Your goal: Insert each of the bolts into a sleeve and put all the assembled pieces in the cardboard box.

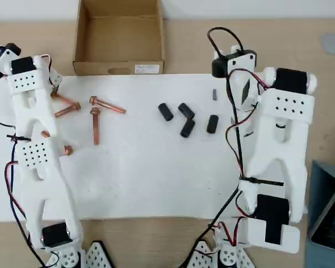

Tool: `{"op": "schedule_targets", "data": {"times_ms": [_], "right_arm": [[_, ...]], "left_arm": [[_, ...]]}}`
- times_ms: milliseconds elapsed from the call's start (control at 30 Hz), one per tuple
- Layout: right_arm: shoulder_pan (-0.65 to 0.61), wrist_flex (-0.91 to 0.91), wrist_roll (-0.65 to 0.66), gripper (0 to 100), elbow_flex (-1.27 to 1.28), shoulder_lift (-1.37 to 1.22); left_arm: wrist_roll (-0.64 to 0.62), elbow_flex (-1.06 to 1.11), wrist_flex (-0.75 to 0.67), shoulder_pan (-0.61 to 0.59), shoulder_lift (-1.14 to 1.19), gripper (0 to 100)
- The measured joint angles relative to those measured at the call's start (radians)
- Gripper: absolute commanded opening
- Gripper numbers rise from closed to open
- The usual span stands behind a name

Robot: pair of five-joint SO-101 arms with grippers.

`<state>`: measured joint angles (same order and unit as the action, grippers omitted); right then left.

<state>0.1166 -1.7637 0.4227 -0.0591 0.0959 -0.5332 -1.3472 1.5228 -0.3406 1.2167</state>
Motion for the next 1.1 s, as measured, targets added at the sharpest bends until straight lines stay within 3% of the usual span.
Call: {"op": "schedule_targets", "data": {"times_ms": [267,633,800,1100], "right_arm": [[0.0,0.0,0.0,1.0,0.0,0.0],[-0.012,0.0,-0.002,1.0,-0.037,0.008],[-0.017,0.0,0.0,1.0,-0.081,0.04],[-0.017,-0.003,0.0,1.0,-0.081,0.158]], "left_arm": [[0.031,-0.014,0.015,0.002,0.002,0],[0.063,-0.255,0.212,0.021,0.0,0],[0.078,-0.255,0.221,0.052,-0.097,0],[0.23,-0.255,0.224,0.121,-0.365,0]]}}
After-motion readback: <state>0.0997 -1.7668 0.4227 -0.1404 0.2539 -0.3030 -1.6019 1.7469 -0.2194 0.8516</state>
